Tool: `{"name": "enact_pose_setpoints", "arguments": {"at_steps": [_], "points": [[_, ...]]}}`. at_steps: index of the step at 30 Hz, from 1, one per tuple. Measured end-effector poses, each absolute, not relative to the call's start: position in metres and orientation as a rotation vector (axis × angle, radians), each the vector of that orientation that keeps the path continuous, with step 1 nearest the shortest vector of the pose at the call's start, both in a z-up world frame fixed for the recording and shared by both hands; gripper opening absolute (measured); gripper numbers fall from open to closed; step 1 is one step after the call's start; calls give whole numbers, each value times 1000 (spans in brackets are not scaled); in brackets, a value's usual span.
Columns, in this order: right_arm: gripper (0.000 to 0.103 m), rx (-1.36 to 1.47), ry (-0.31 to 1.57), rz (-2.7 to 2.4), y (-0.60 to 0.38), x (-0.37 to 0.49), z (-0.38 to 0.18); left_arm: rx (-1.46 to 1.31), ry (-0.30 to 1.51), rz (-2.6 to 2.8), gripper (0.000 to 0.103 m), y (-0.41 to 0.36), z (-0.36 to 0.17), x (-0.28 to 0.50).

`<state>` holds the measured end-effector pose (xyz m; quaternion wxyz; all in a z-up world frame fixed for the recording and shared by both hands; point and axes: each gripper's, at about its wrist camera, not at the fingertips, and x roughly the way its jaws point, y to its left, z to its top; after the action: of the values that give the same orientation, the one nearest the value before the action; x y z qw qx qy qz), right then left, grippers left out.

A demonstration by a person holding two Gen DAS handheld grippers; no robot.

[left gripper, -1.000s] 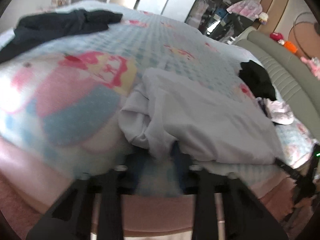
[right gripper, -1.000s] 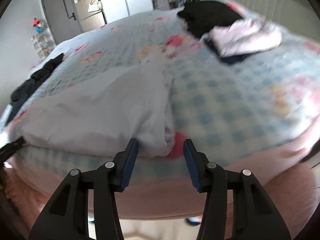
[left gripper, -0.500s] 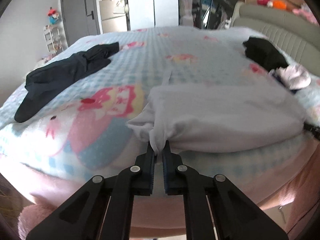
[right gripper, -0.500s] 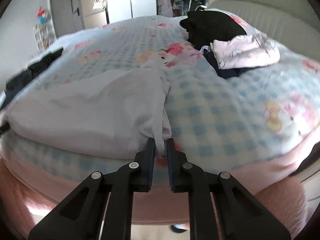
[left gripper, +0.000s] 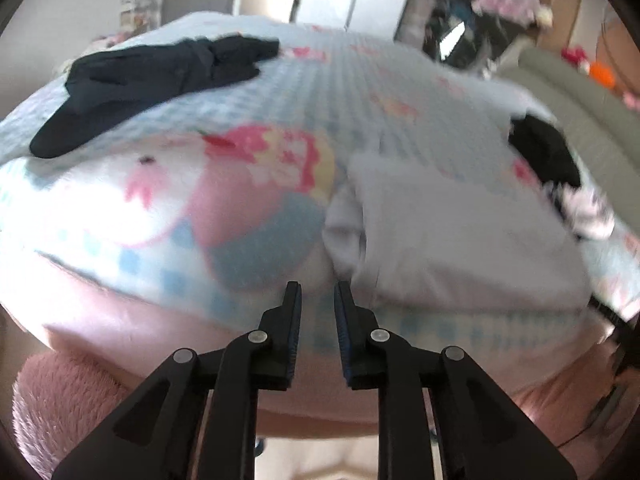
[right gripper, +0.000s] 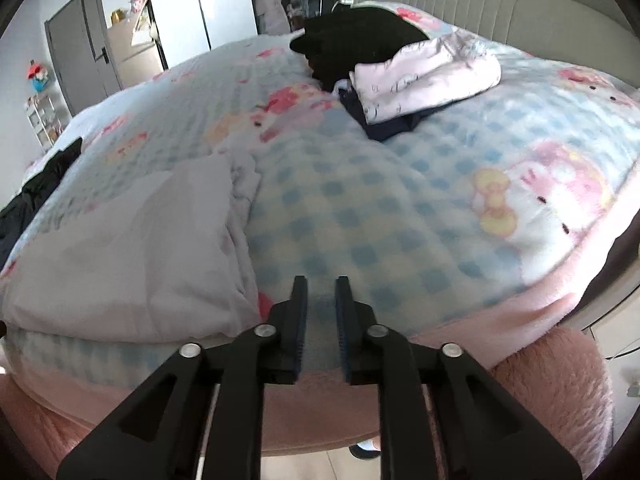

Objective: Fold clothes

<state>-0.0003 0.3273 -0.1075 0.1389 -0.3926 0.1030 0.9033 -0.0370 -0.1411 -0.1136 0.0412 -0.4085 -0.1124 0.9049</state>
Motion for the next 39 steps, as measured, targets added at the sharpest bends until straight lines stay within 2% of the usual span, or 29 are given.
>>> {"name": "enact_pose_setpoints", "arguments": {"at_steps": [3,4,6,7,8,13,16,18,21,25,27,28,30,33,37,39], "points": [[23,-1086,286,2672,310,-4,-92,-1171,-362,2726,20,-130,-108,-45],[26,-1090,267,2701,302,-7,-88,-1153,-349,2698,21,-121,-106,-49],[33,-1109,207,2765,282,-13,-82,-1110,-299,2625,31,-99,-104,-62],[33,-1139,175,2761,278,-16,-87,-1108,-273,2601,44,-90,-106,-67],[33,-1169,143,2754,274,-19,-92,-1138,-248,2581,49,-82,-110,-73],[31,-1317,-16,2709,254,-32,-119,-1337,-188,2557,49,-80,-140,-74],[29,-1317,64,2673,278,-24,-124,-1361,-196,2565,45,-94,-144,-59],[34,-1295,141,2652,288,-22,-118,-1346,-197,2592,44,-99,-135,-52],[35,-1260,257,2621,304,-19,-109,-1246,-211,2611,47,-95,-118,-56],[37,-1180,110,2729,277,-43,-80,-1154,-167,2576,52,-67,-102,-84],[47,-1134,79,2769,260,-57,-73,-1149,-142,2556,53,-48,-101,-100],[49,-1110,65,2789,252,-65,-69,-1146,-129,2546,53,-38,-100,-108],[49,-1102,67,2820,243,-82,-73,-1140,-105,2526,54,-19,-99,-125],[49,-1155,14,2849,222,-104,-88,-1170,-86,2511,61,3,-109,-142],[49,-1208,-225,2837,206,-105,-119,-1233,-49,2550,64,17,-140,-144],[49,-1219,-170,2833,218,-97,-126,-1212,-2,2569,64,21,-140,-140]]}}
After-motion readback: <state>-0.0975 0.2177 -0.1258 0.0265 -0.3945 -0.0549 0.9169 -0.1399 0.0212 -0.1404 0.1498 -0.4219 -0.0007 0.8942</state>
